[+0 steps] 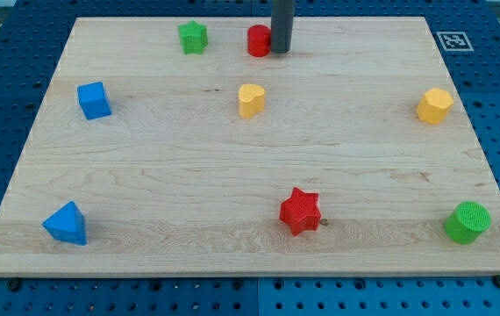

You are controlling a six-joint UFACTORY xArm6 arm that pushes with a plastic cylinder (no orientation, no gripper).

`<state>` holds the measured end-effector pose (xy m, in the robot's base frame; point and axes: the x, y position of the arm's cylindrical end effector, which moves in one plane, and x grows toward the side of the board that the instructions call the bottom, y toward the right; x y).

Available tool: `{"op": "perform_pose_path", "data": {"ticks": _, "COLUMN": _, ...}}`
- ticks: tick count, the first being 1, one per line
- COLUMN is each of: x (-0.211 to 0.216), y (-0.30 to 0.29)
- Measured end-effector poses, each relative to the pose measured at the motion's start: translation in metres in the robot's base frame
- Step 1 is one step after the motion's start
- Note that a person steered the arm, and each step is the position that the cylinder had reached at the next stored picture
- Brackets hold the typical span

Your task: Slide the green circle towards the yellow heart

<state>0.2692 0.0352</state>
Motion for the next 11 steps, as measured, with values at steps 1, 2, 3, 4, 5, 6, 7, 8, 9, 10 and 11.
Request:
{"op": "perform_pose_path", "data": {"ticks": 1, "x": 0.0, "y": -0.015}}
{"op": "perform_pose_path", "data": {"ticks": 2, "x": 0.008, "y": -0.006}}
{"op": "perform_pose_path", "data": {"ticks": 3, "x": 0.065, "y": 0.025}}
{"op": "perform_pose_path", "data": {"ticks": 4, "x": 0.134, "y": 0.057}}
{"op": "perform_pose_path", "data": {"ticks": 5, "x": 0.186, "y": 0.098}}
{"op": "perform_pose_path", "data": {"ticks": 6, "x": 0.224, "y": 0.159}}
{"op": "perform_pose_path", "data": {"ticks": 7, "x": 0.257, "y": 0.227}}
{"op": "perform_pose_path", "data": {"ticks": 8, "x": 0.292, "y": 0.302}}
{"op": "perform_pose_path", "data": {"ticks": 9, "x": 0.338, "y": 0.307}}
{"op": "perform_pose_path", "data": {"ticks": 10, "x": 0.348, "y": 0.282}}
{"op": "perform_pose_path", "data": {"ticks": 11, "x": 0.349, "y": 0.276}}
